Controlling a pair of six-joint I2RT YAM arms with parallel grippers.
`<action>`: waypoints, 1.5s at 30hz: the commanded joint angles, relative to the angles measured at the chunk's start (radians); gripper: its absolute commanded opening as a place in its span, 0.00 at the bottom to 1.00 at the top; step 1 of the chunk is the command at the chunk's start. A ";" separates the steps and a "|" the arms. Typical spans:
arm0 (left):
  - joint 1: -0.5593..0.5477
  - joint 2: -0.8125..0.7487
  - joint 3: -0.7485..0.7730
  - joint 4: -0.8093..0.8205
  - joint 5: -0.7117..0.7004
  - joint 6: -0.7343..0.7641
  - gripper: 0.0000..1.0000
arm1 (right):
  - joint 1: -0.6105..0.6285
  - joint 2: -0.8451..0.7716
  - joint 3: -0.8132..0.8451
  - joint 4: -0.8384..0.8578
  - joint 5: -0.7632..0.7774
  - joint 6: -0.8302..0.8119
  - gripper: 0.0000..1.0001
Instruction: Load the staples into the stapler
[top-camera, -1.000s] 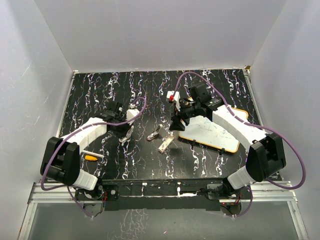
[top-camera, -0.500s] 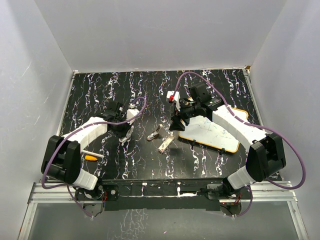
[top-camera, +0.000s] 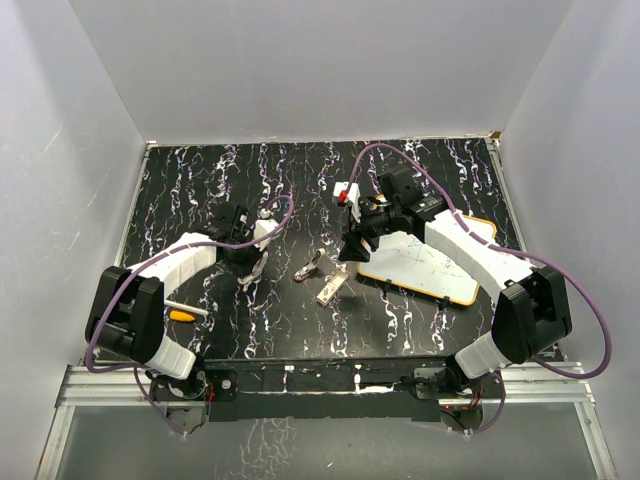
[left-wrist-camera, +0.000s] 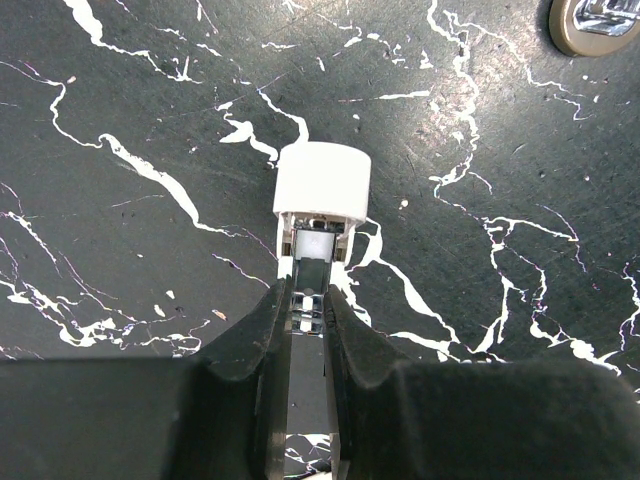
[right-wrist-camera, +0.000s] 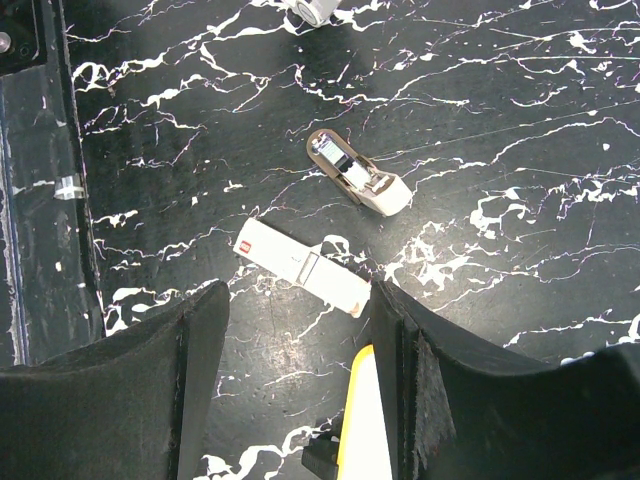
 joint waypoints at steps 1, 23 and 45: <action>0.000 -0.010 0.036 -0.018 0.006 -0.004 0.00 | -0.003 -0.022 0.007 0.023 -0.019 -0.012 0.61; 0.000 0.003 0.014 -0.001 0.014 0.008 0.00 | -0.004 -0.024 0.000 0.024 -0.018 -0.015 0.61; 0.000 0.019 -0.011 0.022 0.032 0.020 0.07 | -0.003 -0.024 -0.005 0.023 -0.016 -0.018 0.61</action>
